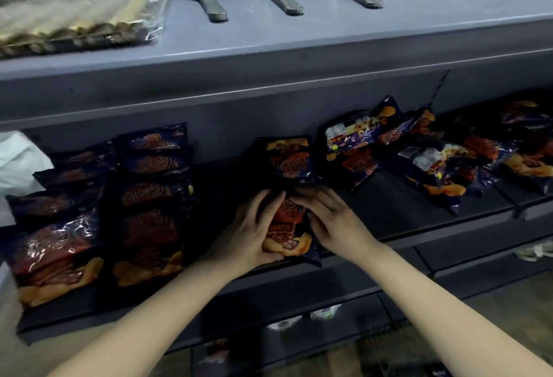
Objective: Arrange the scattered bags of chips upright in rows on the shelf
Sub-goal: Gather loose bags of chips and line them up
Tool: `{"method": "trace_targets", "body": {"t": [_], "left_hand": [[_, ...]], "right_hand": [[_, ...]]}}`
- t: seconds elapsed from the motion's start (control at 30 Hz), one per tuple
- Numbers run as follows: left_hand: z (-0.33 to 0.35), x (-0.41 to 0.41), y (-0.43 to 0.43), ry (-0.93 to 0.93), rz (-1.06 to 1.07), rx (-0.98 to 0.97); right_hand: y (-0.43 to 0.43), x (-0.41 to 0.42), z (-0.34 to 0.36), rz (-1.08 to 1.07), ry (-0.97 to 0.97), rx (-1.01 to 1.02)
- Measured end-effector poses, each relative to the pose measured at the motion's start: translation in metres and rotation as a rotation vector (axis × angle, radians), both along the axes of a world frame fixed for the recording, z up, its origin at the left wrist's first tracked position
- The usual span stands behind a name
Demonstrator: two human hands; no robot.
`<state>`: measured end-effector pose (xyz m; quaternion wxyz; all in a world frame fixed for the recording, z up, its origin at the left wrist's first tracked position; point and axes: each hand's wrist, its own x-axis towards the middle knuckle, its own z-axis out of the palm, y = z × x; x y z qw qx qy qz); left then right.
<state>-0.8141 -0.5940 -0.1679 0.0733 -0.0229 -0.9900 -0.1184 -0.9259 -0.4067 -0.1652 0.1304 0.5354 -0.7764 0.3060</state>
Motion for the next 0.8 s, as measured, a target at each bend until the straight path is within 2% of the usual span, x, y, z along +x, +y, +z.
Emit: {"method": "trace_targets", "body": {"t": [0.17, 0.33, 0.47, 0.8], "left_hand": [[0.003, 0.008, -0.007, 0.108, 0.144, -0.057], [0.002, 0.014, -0.011, 0.046, 0.289, -0.075], [0.0, 0.015, -0.011, 0.003, 0.392, -0.031], [0.002, 0.04, -0.011, -0.025, 0.38, -0.136]], "right_hand": [[-0.023, 0.0, 0.001, 0.012, -0.008, 0.076], [-0.046, 0.001, -0.005, 0.024, 0.068, 0.266], [-0.066, 0.006, -0.007, 0.013, 0.113, 0.305], [-0.097, -0.015, 0.007, -0.001, 0.11, 0.299]]}}
